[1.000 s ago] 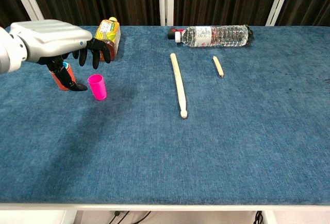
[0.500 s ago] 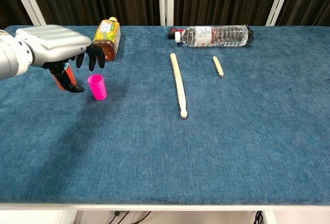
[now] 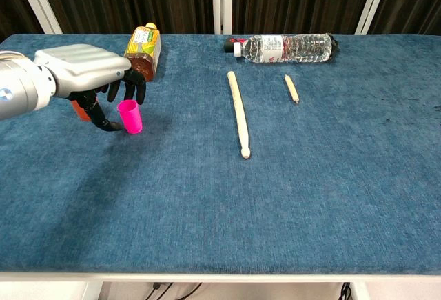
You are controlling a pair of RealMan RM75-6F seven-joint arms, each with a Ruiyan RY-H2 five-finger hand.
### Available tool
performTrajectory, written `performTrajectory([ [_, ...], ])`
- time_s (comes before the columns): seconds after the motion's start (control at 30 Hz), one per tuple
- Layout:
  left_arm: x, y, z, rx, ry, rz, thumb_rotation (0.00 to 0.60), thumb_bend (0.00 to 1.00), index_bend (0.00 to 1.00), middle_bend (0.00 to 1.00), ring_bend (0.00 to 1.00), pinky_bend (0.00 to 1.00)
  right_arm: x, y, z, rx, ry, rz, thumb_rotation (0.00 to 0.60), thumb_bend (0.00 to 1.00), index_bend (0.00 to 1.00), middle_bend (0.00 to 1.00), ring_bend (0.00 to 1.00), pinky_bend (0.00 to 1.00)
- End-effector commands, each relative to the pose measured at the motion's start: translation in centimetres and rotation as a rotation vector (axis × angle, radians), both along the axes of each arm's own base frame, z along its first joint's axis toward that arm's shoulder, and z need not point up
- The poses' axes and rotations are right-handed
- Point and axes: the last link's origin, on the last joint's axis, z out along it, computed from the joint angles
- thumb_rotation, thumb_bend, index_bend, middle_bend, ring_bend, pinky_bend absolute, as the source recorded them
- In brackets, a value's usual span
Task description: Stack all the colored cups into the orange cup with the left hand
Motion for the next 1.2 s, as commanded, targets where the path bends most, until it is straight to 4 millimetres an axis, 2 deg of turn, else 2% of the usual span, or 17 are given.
performTrajectory([
  [0.03,0.1,0.0,-0.4,-0.004,-0.002,-0.004,0.6,0.22,0.39,0.42,0.46,0.4,0.0,0.0,0.0,0.0,0.0,-0.001,0.6,0.12,0.0,0.0,0.0,0.0],
  [0.3,-0.1,0.4,-1.2,0.0,-0.004,0.003,0.6,0.22,0.43,0.44,0.47,0.41,-0.2,0.1,0.3,-0.007,0.0,-0.008,0.6,0.12,0.0,0.0,0.0,0.0],
  [0.83,-0.1,1.1,-1.3,0.025,-0.016,-0.012,0.6,0.26,0.53,0.54,0.6,0.48,-0.5,0.0,0.2,0.001,-0.002,-0.015,0.6,0.12,0.0,0.0,0.0,0.0],
  [1.03,0.6,0.8,-0.5,0.02,-0.053,-0.006,0.6,0.26,0.53,0.54,0.6,0.48,-0.4,-0.1,0.1,0.004,-0.001,-0.013,0.6,0.12,0.0,0.0,0.0,0.0],
  [1.2,2.3,0.8,2.2,0.039,-0.125,0.012,0.6,0.26,0.53,0.54,0.6,0.48,-0.2,-0.1,0.0,0.007,0.001,-0.008,0.6,0.12,0.0,0.0,0.0,0.0],
])
